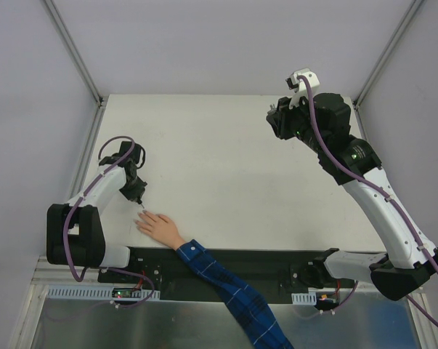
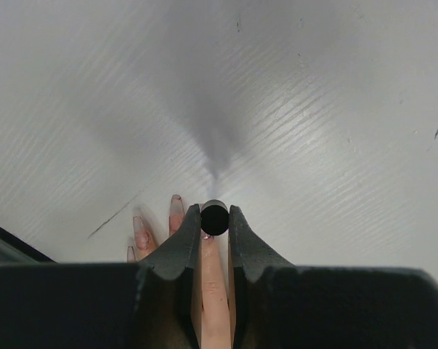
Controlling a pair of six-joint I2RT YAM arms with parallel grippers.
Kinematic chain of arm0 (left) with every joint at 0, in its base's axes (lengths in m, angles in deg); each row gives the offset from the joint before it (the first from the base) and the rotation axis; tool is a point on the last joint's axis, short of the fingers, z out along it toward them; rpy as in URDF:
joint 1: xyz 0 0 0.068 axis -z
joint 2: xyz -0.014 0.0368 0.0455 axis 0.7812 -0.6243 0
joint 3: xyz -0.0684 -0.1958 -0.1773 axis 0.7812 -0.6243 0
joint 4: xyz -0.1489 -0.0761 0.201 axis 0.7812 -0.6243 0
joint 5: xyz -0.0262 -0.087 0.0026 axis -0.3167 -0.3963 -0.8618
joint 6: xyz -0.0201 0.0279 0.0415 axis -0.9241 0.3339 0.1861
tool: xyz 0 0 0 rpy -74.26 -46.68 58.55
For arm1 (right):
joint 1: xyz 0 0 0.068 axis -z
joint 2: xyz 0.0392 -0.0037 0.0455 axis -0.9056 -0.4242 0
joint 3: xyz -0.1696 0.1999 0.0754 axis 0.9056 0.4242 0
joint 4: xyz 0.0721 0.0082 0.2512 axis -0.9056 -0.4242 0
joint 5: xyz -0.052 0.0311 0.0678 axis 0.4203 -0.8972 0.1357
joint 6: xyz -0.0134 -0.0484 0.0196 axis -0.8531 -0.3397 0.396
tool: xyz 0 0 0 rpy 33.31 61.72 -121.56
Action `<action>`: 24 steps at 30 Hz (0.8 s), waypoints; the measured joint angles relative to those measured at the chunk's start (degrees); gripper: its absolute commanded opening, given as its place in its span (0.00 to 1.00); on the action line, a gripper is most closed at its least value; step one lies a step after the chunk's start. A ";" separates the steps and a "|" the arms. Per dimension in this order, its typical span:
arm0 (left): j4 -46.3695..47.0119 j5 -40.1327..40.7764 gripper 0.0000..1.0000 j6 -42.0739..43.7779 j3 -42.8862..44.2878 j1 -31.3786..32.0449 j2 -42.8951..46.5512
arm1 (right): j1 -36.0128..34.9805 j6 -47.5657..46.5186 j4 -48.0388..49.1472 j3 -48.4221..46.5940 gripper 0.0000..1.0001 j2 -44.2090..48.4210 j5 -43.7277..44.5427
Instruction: Paint the nails
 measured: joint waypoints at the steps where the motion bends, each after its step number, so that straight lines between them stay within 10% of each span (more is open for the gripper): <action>1: 0.00 -0.02 0.00 -0.02 -0.15 0.00 0.00 | 0.00 0.00 0.00 0.00 0.01 0.00 0.00; 24: -1.16 -0.31 0.00 -0.33 -2.38 0.00 0.28 | 0.15 0.04 0.00 0.00 0.00 0.00 -0.07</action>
